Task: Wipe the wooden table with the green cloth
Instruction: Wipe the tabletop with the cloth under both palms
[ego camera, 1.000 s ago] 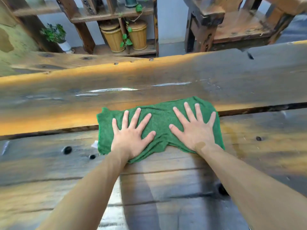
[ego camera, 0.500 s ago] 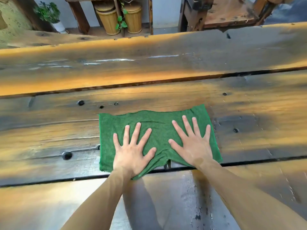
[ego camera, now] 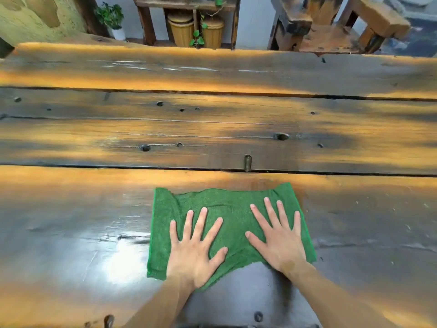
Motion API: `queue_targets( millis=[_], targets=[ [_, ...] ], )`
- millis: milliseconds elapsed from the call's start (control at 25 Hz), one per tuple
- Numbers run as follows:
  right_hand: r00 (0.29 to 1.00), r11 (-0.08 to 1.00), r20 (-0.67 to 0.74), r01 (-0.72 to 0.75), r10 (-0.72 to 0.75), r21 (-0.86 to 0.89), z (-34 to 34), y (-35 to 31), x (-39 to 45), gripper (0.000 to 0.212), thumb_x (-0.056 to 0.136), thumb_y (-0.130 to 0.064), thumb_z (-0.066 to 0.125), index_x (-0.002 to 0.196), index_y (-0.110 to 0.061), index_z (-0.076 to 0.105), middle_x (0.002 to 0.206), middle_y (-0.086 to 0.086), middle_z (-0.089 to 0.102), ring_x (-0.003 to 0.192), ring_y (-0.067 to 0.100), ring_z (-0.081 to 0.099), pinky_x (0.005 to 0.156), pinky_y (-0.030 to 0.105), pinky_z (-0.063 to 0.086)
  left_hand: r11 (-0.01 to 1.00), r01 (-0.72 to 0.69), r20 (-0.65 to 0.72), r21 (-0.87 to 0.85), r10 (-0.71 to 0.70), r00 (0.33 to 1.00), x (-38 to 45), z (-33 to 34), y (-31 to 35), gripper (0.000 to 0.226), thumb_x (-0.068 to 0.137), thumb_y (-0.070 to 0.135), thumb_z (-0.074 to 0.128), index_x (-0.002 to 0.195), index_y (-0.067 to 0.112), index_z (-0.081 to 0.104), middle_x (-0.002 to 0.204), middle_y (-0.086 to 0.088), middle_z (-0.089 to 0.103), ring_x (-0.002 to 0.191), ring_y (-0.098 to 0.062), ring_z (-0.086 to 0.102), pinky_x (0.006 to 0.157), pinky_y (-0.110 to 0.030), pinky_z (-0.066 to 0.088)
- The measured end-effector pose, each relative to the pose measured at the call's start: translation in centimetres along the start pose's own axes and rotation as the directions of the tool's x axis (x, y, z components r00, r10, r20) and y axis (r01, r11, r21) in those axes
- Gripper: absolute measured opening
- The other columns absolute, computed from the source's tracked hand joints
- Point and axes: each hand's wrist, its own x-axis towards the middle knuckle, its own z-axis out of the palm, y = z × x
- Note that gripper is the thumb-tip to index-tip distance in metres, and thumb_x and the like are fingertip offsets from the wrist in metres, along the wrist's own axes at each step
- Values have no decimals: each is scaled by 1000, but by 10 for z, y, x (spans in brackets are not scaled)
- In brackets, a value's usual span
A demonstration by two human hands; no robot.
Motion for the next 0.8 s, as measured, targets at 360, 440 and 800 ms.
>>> queue_targets(
  millis=[360, 440, 800],
  targets=[
    [999, 995, -33, 31, -34, -91, 44, -5, -138, 72, 96, -76, 24, 159, -43, 15, 169, -1, 13, 155, 28, 7, 115, 63, 12, 999, 12, 104, -39, -7, 995, -135, 21, 22, 67, 96, 71, 34, 156, 41, 31, 165, -5, 28, 148, -43, 30, 106, -79, 24],
    [999, 995, -44, 7, -11, -97, 48, -1, -154, 70, 97, -75, 24, 159, -42, 19, 168, -1, 18, 154, 29, 11, 114, 62, 15, 999, -25, 131, -35, 29, 991, -145, 22, 27, 64, 95, 67, 34, 155, 44, 31, 165, -5, 29, 146, -45, 32, 103, -82, 23],
    [995, 991, 43, -84, 89, -99, 41, 18, -169, 72, 92, -81, 31, 156, -49, 23, 166, -5, 25, 152, 30, 18, 110, 69, 12, 994, -108, 126, -13, 109, 986, -130, 28, 37, 57, 97, 69, 27, 151, 52, 34, 161, -7, 36, 140, -53, 36, 96, -88, 17]
  ],
)
